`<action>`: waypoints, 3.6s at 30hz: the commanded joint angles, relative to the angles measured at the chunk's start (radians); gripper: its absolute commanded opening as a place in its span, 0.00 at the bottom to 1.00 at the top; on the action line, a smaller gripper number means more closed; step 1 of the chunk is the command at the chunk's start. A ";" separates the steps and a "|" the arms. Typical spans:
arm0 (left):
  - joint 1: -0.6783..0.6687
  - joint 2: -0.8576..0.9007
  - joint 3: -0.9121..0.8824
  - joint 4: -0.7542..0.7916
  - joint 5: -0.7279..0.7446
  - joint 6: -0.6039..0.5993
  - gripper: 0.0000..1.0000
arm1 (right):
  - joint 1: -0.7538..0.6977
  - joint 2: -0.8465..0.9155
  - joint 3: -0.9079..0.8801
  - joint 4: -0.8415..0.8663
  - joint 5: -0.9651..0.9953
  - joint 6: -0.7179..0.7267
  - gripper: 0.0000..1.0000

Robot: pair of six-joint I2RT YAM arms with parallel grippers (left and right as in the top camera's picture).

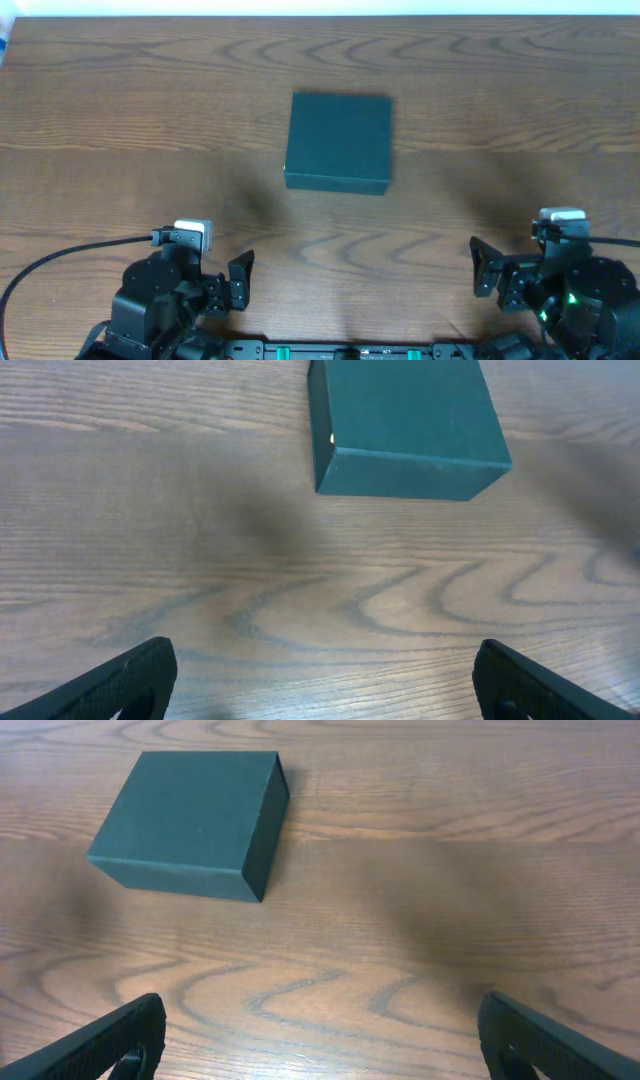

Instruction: Pack container

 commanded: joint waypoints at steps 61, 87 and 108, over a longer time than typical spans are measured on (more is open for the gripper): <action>0.000 -0.003 0.011 -0.003 0.011 0.011 0.95 | -0.220 -0.525 -0.623 0.146 -0.167 -0.297 0.99; 0.000 -0.003 0.011 -0.003 0.011 0.011 0.96 | -0.220 -0.524 -0.669 0.095 -0.160 -0.300 0.99; 0.002 -0.045 -0.066 -0.013 -0.124 0.130 0.96 | -0.220 -0.525 -0.669 0.095 -0.160 -0.300 0.99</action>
